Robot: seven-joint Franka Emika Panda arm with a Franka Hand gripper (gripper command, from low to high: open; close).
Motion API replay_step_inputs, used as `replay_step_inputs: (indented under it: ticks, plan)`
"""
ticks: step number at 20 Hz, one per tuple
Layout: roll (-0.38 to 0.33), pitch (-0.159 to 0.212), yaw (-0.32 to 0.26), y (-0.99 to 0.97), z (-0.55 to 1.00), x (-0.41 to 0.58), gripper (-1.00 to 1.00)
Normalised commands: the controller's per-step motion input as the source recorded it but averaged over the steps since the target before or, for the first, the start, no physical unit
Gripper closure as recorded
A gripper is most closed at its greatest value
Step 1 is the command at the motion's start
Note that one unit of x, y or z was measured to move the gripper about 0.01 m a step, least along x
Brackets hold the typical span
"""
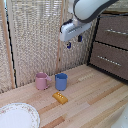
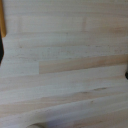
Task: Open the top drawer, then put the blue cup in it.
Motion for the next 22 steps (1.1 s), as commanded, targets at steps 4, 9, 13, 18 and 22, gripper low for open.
replay_step_inputs:
  ticks: [4,9,13,18,22]
  plan:
    - [-0.375,-0.035,0.147,-0.2,0.0,-0.249,-1.0]
    - [-0.375,-0.118,0.166,-0.18,0.0,-0.139,-1.0]
    - [-0.375,-0.168,0.158,-0.16,0.0,-0.011,-1.0]
    - [-0.375,-0.14,0.118,-0.18,0.0,0.011,-1.0]
    - [-0.375,-0.036,0.026,-0.2,0.0,0.163,-1.0]
